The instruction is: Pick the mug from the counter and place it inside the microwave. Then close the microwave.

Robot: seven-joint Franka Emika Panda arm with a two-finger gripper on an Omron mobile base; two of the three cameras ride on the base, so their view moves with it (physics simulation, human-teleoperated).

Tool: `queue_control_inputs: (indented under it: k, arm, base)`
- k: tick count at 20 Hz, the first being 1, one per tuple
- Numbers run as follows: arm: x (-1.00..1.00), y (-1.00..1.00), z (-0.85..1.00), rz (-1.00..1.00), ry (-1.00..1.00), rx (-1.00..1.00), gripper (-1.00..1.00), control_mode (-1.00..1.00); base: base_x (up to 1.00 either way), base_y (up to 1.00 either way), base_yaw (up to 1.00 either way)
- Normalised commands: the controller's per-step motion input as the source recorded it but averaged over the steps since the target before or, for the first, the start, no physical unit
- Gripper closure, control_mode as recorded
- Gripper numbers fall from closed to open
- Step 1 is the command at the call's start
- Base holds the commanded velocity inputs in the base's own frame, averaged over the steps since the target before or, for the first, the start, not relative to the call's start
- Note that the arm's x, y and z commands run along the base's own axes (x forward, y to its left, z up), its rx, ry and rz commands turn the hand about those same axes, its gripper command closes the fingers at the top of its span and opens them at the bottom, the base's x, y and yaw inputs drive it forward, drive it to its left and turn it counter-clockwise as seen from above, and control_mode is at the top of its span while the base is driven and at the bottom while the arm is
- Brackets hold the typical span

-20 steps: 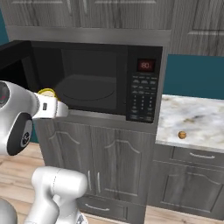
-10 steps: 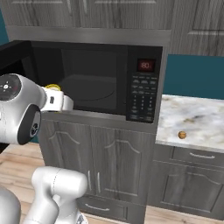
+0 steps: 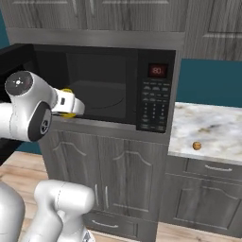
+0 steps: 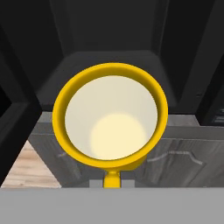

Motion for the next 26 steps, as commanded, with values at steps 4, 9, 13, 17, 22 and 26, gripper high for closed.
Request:
queue_control_inputs:
  k: [4, 9, 13, 17, 22, 26]
  arm:
    - [0.28, 0.02, 0.0, -0.03, 0.01, 0.0, 1.0, -1.0]
    - [0.15, 0.08, 0.0, 0.0, -0.01, 0.05, 1.0, -1.0]
    - [0.25, 0.17, 0.0, 0.01, -0.01, 0.05, 1.0, -1.0]
    - [0.36, 0.13, 0.0, 0.0, 0.0, 0.0, 1.0, -1.0]
    - [0.43, 0.11, -0.06, 0.0, 0.0, 0.0, 1.0, -1.0]
    - [0.31, 0.07, -0.24, 0.0, 0.0, 0.0, 1.0, -1.0]
  base:
    - [0.0, 0.0, 0.0]
    - [0.0, 0.0, 0.0]
    - [0.0, 0.0, 0.0]
    - [0.0, 0.0, 0.0]
    - [0.0, 0.0, 0.0]
    - [0.0, 0.0, 0.0]
